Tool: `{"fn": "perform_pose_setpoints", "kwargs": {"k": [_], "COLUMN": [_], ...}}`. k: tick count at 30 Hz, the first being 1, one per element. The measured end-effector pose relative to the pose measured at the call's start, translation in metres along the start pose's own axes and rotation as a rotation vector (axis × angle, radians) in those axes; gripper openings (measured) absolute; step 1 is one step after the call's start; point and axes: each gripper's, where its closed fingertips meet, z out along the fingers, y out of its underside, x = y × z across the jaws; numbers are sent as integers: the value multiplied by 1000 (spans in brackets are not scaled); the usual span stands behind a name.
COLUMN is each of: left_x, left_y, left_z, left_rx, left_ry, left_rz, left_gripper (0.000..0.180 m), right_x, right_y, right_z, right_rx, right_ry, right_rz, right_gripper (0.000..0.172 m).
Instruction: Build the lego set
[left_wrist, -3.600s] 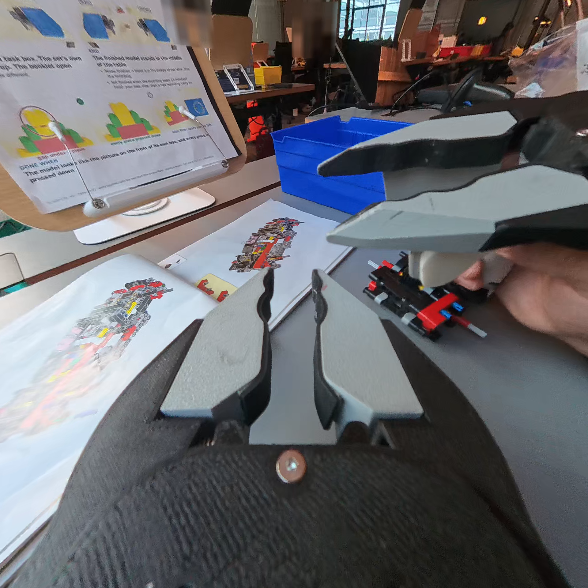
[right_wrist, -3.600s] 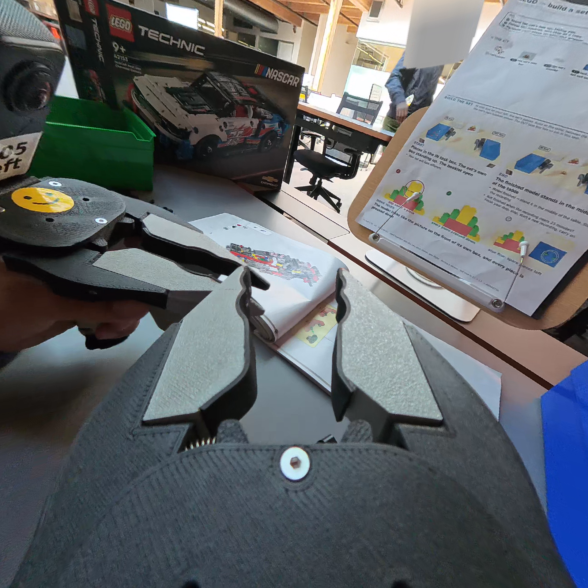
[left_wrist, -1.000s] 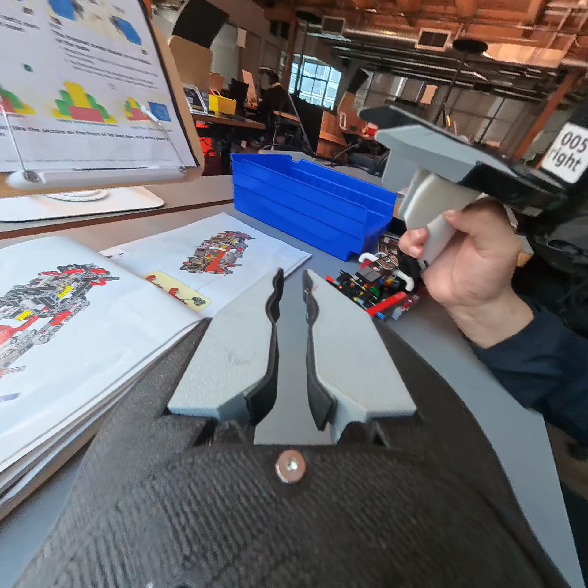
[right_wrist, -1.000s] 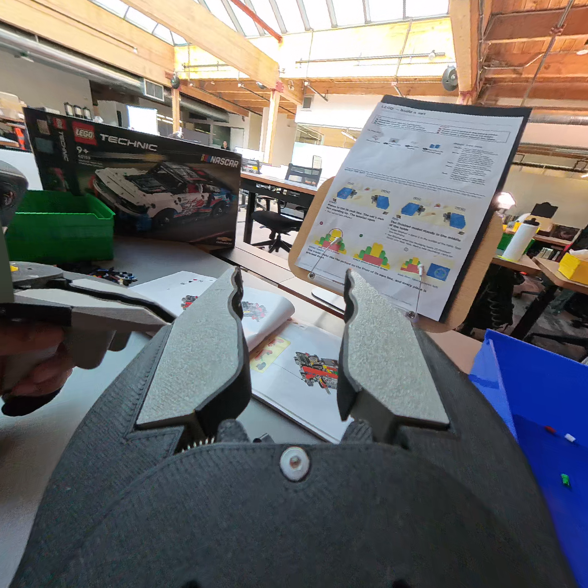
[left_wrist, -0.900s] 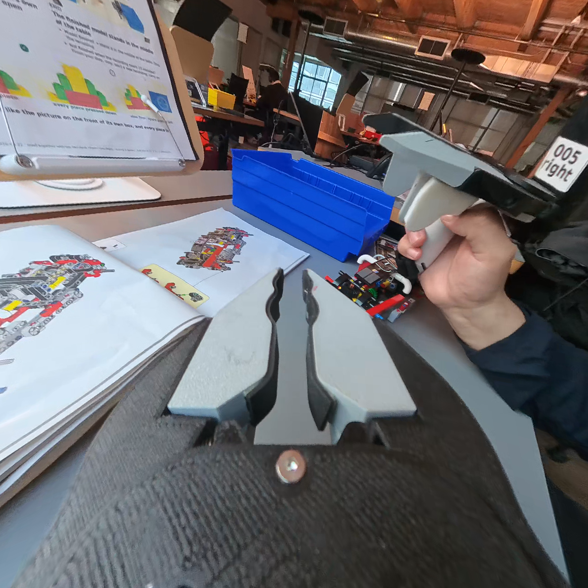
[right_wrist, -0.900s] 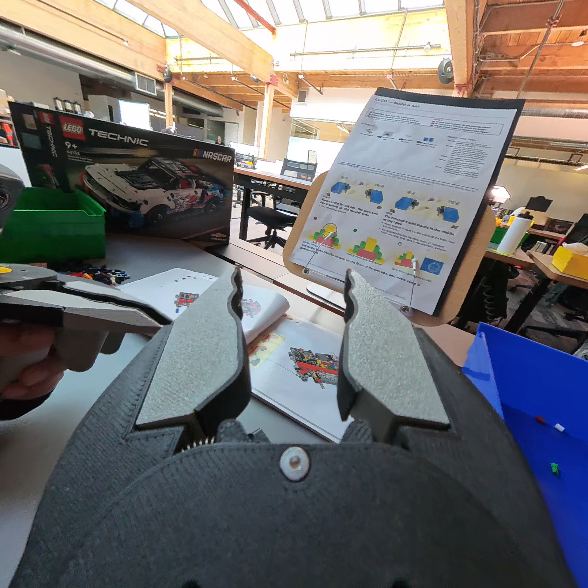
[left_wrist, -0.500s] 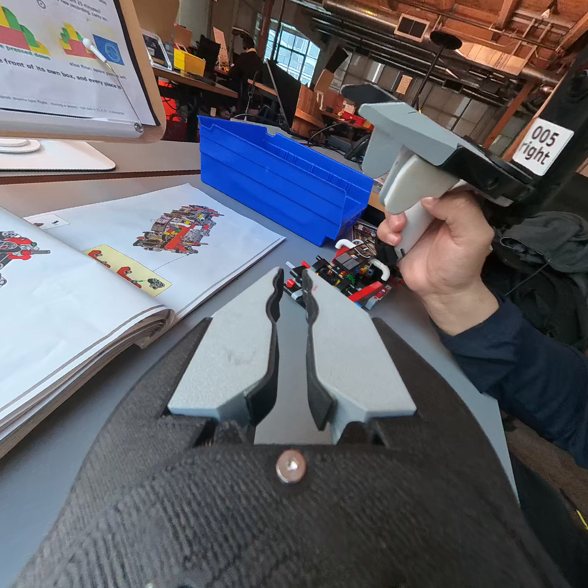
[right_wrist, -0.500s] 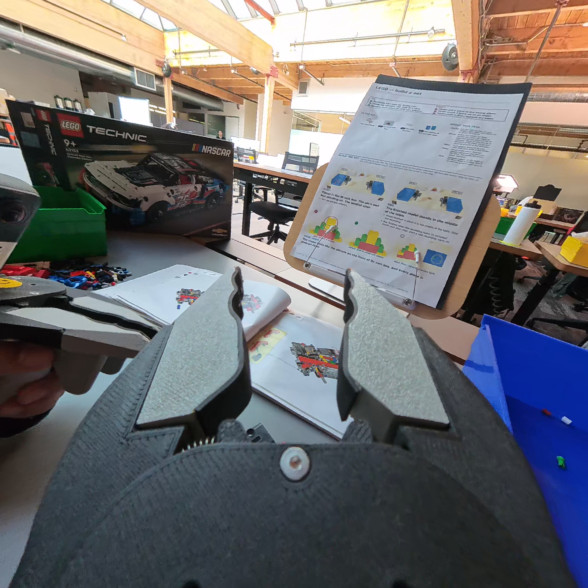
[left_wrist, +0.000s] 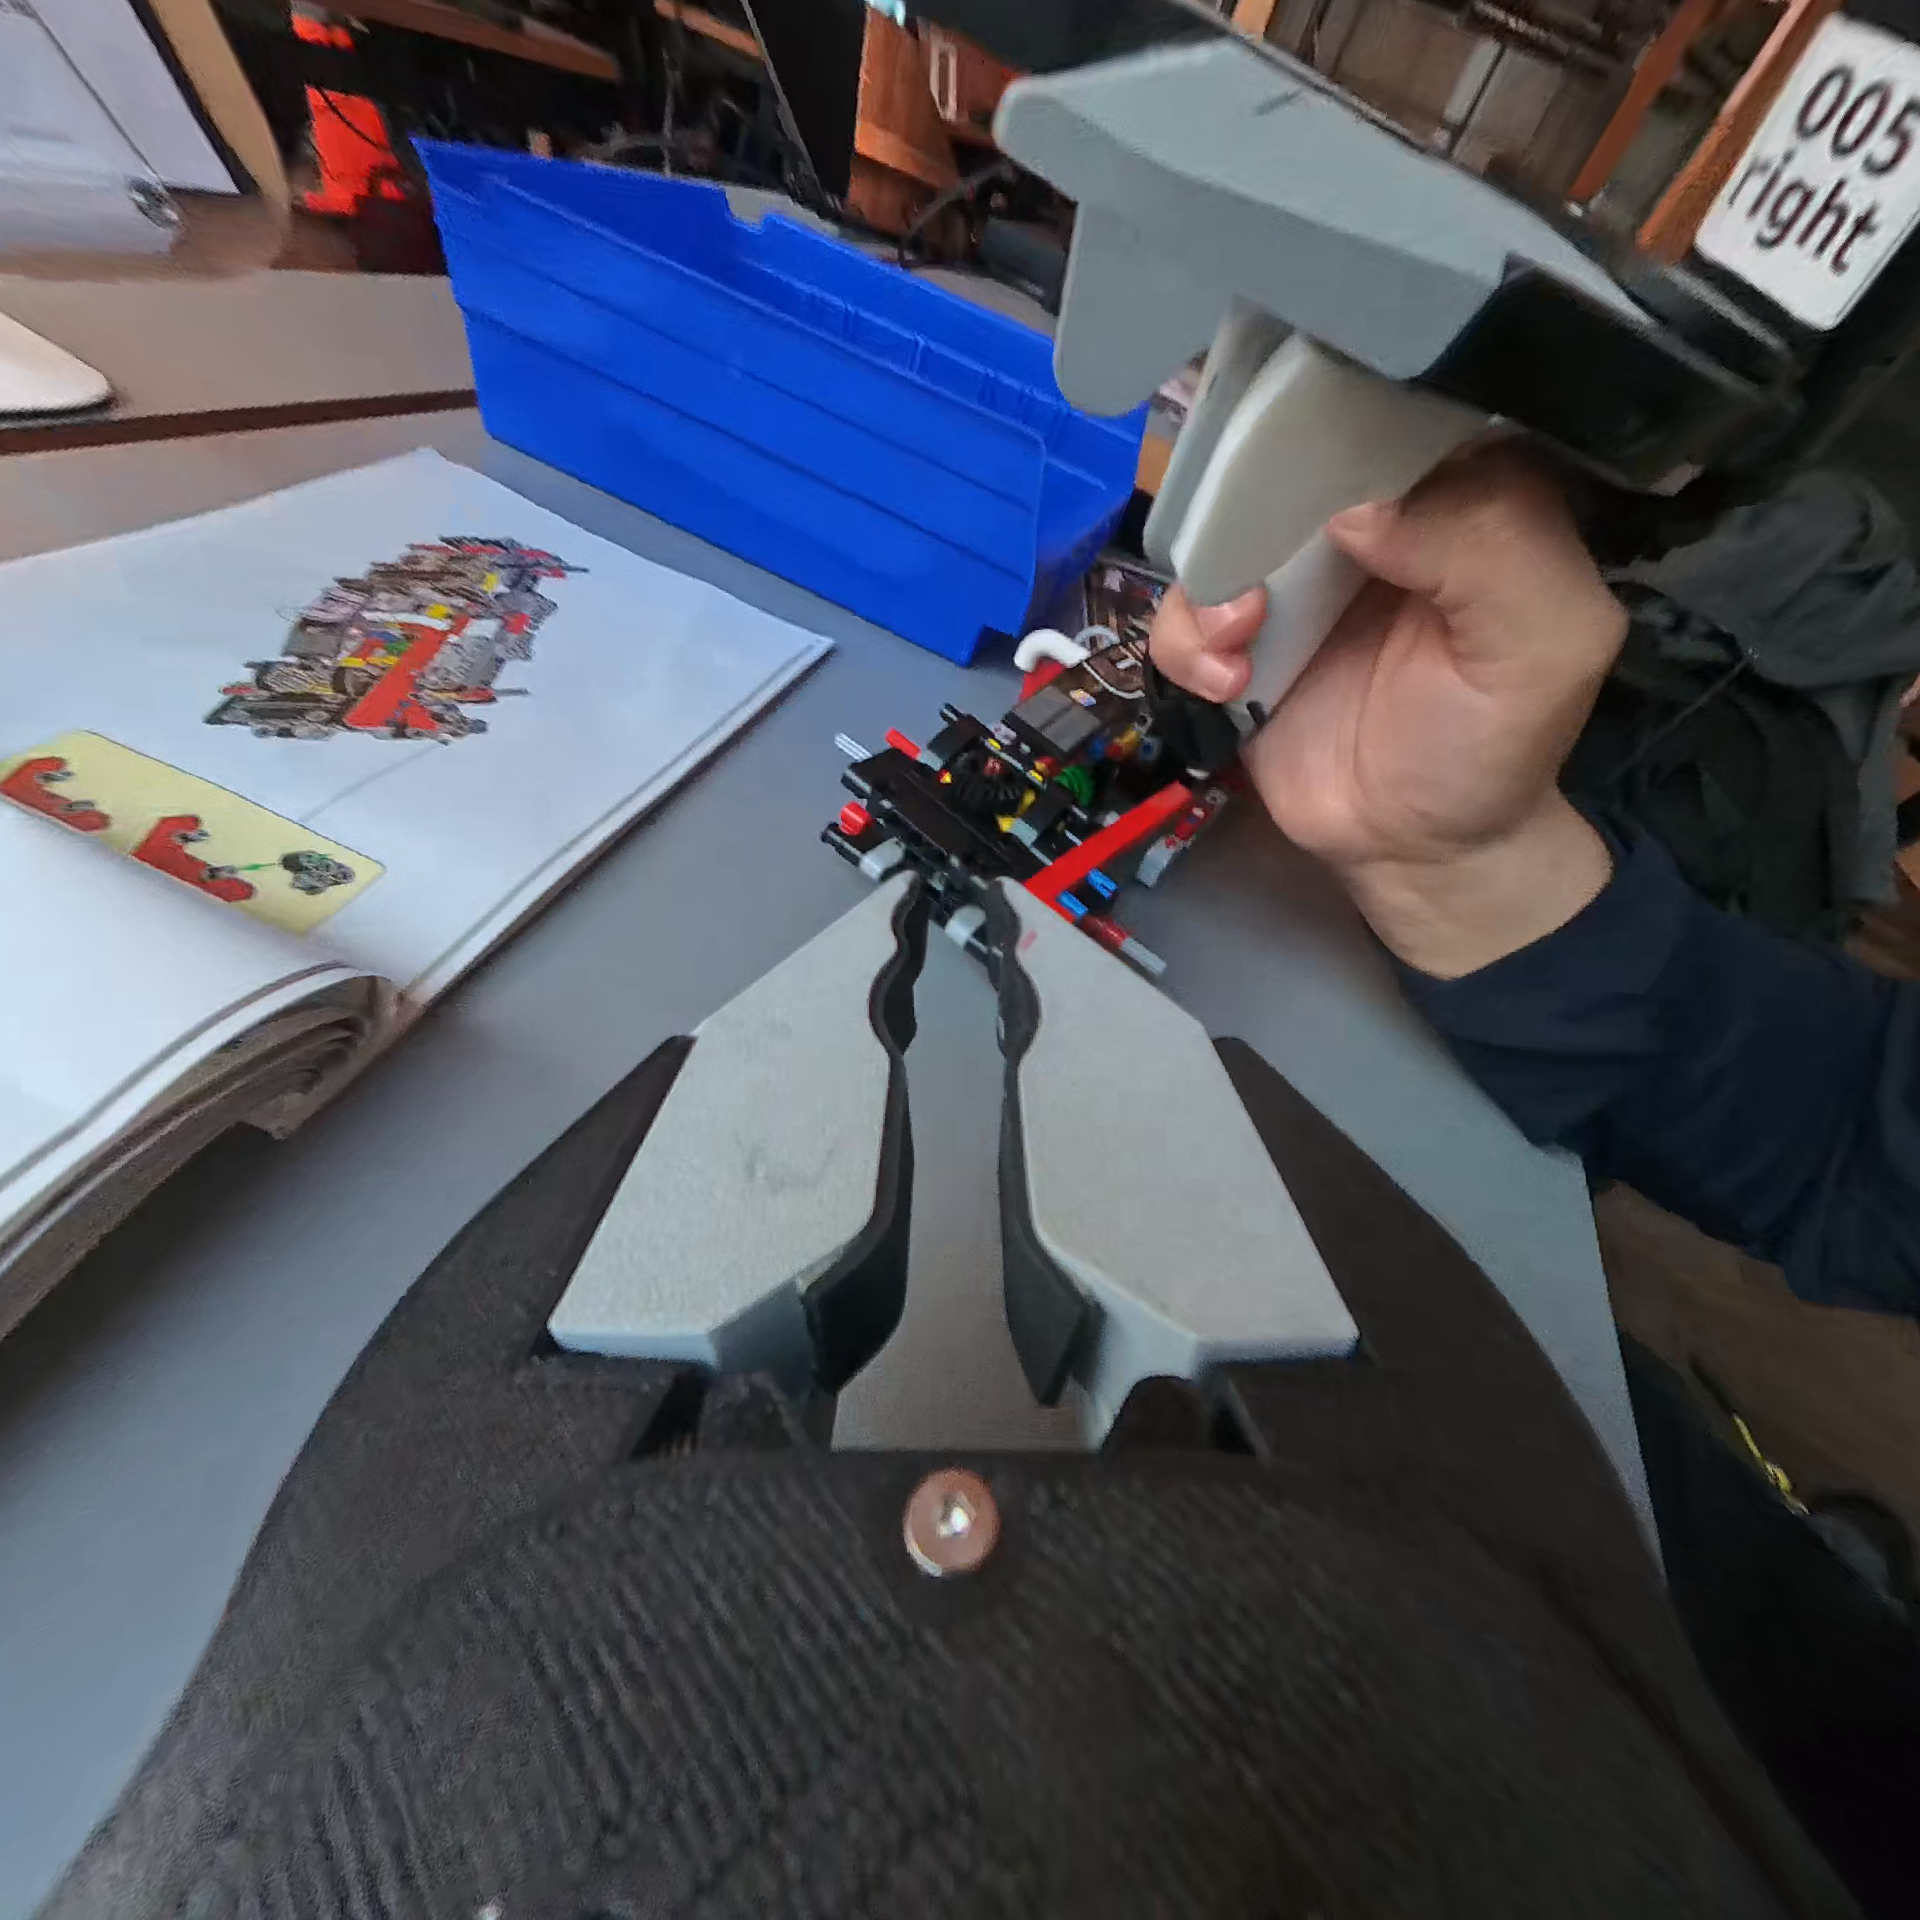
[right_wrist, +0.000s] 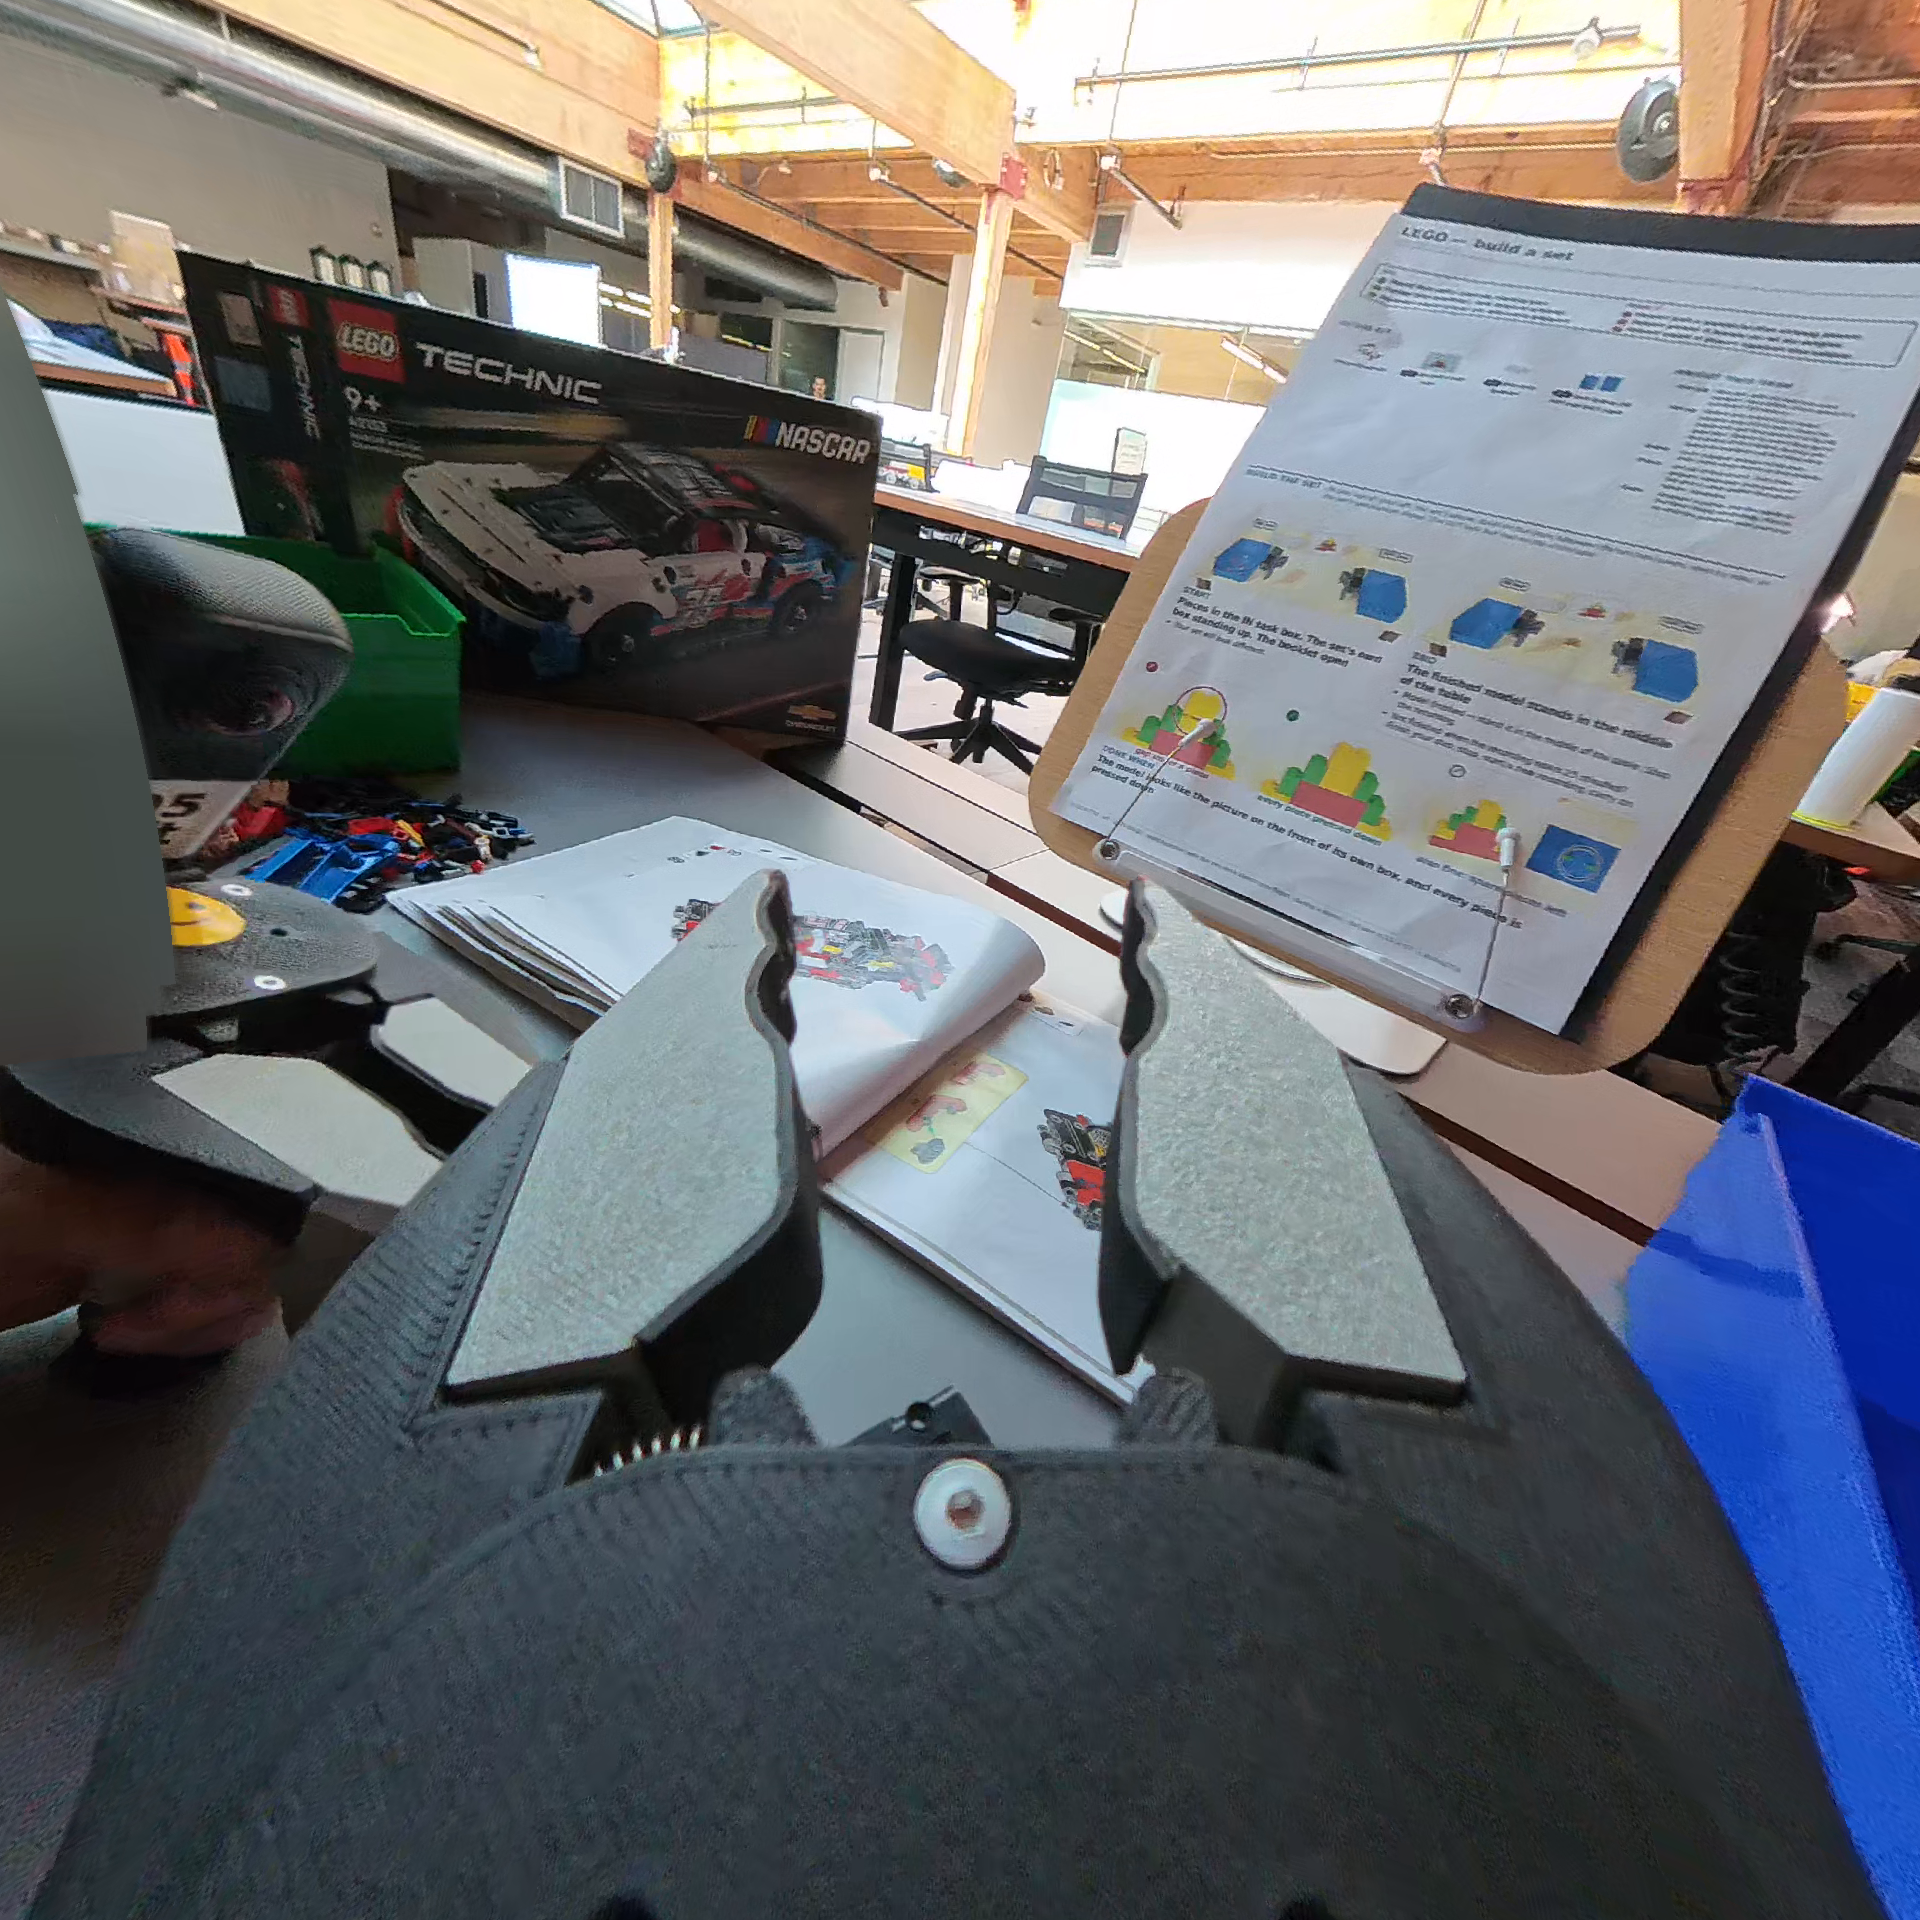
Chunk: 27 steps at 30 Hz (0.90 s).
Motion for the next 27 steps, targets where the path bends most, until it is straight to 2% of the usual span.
{"fn": "perform_pose_setpoints", "kwargs": {"k": [9,27], "left_x": [11,6], "left_y": [5,-4], "left_z": [1,-4], "left_rx": [-35,5], "left_ry": [23,34], "left_rz": [56,3], "left_gripper": [8,3], "right_x": [-10,-18], "right_y": [20,30], "right_z": [13,19], "right_rx": [-86,-123], "right_ry": [-10,-32], "right_rz": [-23,-30], "right_gripper": [56,55]}}
